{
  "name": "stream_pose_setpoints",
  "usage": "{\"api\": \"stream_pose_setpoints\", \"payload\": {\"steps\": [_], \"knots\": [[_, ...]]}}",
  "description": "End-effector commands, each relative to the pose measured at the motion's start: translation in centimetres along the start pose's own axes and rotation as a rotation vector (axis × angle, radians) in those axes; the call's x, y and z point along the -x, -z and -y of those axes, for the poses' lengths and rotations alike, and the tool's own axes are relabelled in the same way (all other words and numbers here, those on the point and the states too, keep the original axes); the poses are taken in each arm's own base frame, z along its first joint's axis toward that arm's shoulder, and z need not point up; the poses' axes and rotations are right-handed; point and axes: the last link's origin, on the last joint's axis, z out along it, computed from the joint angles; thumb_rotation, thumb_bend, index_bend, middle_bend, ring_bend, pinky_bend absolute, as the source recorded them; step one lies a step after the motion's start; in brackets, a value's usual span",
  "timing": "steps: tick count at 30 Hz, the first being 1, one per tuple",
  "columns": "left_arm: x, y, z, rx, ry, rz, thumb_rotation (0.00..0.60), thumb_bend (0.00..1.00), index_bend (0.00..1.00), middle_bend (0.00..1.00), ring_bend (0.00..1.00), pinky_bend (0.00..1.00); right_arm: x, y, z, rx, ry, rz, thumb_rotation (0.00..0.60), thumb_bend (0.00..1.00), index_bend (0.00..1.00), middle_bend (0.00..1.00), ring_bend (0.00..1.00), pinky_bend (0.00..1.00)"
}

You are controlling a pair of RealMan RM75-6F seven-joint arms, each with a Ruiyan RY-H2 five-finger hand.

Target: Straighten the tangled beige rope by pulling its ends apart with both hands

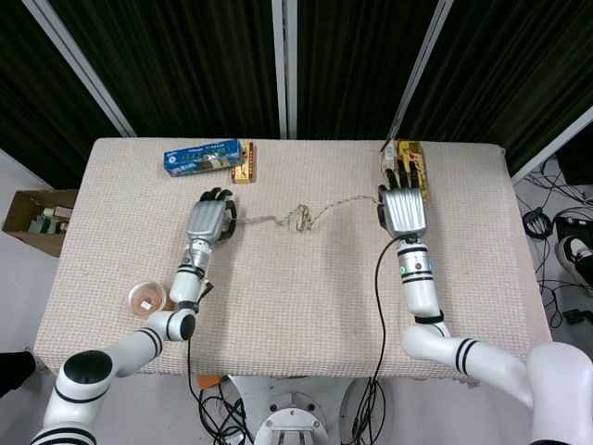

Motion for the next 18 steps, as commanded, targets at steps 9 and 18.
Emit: {"api": "stream_pose_setpoints", "payload": {"steps": [9, 18], "knots": [[-4.3, 8.1, 11.4, -0.127, 0.042, -0.105, 0.600, 0.48, 0.60, 0.19, 0.08, 0.14, -0.5, 4.9, -8.7, 0.098, -0.013, 0.011, 0.600, 0.48, 0.66, 0.23, 0.00, 0.00], [-3.8, 10.8, 14.7, -0.198, 0.000, -0.062, 0.600, 0.48, 0.60, 0.19, 0.08, 0.14, 1.4, 6.3, -11.4, 0.147, 0.007, 0.042, 0.600, 0.48, 0.67, 0.23, 0.00, 0.00]]}}
